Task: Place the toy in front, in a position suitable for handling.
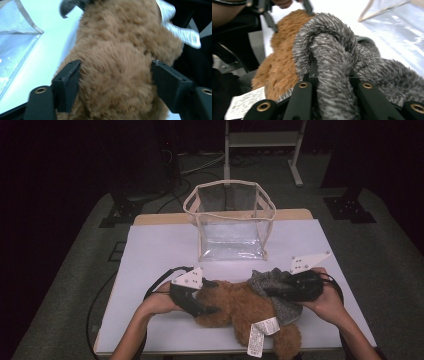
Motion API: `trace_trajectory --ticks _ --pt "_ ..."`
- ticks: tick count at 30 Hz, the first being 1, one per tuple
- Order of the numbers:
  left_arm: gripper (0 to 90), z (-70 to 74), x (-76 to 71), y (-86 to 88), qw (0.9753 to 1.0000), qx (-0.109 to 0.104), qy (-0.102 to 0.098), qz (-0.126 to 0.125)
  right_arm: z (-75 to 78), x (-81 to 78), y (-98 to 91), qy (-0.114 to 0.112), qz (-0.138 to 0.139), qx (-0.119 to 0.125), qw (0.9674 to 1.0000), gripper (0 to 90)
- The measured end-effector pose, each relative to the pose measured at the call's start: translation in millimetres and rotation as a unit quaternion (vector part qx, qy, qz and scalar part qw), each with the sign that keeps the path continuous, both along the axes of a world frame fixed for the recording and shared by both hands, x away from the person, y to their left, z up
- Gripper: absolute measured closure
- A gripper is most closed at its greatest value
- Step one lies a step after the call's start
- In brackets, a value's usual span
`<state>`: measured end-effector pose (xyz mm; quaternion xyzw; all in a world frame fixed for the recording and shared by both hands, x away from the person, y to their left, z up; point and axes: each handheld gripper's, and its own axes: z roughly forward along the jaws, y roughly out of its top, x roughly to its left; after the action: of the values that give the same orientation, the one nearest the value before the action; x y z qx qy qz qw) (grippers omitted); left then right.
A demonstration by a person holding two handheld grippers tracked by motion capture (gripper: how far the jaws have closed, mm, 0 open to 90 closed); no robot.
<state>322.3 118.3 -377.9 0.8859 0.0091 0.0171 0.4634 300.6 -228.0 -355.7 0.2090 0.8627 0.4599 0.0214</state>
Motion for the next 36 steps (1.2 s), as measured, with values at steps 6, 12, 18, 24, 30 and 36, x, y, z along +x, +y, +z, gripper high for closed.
trace_trajectory --ticks 6,12,18,24,30,36 --pt "2.5 -8.3 13.2 -14.7 0.9987 0.023 0.040 0.023 0.8 -9.0 -3.4 -0.010 0.005 -0.009 0.9999 74.1" --pt "0.6 -18.5 23.1 -20.2 0.9967 0.002 0.079 0.014 -2.7 -6.0 -12.0 0.000 -0.006 -0.015 0.9999 74.5" --pt "18.6 -13.9 23.6 -24.7 0.9982 0.023 0.054 0.008 -5.0 -5.1 -17.8 0.003 -0.016 -0.011 0.9998 74.4" --pt "36.6 2.5 20.1 -21.0 0.9987 0.046 -0.007 0.020 -1.9 -0.9 -16.8 -0.008 -0.032 -0.003 0.9995 74.1" --pt "38.3 18.8 25.5 -8.4 0.9958 0.068 -0.040 0.047 3.8 11.4 -2.3 -0.015 -0.025 -0.001 0.9996 74.1" --pt "38.5 23.9 13.8 21.8 0.9928 0.087 -0.048 0.065 0.2 22.8 29.6 -0.007 0.012 0.009 0.9999 74.1"
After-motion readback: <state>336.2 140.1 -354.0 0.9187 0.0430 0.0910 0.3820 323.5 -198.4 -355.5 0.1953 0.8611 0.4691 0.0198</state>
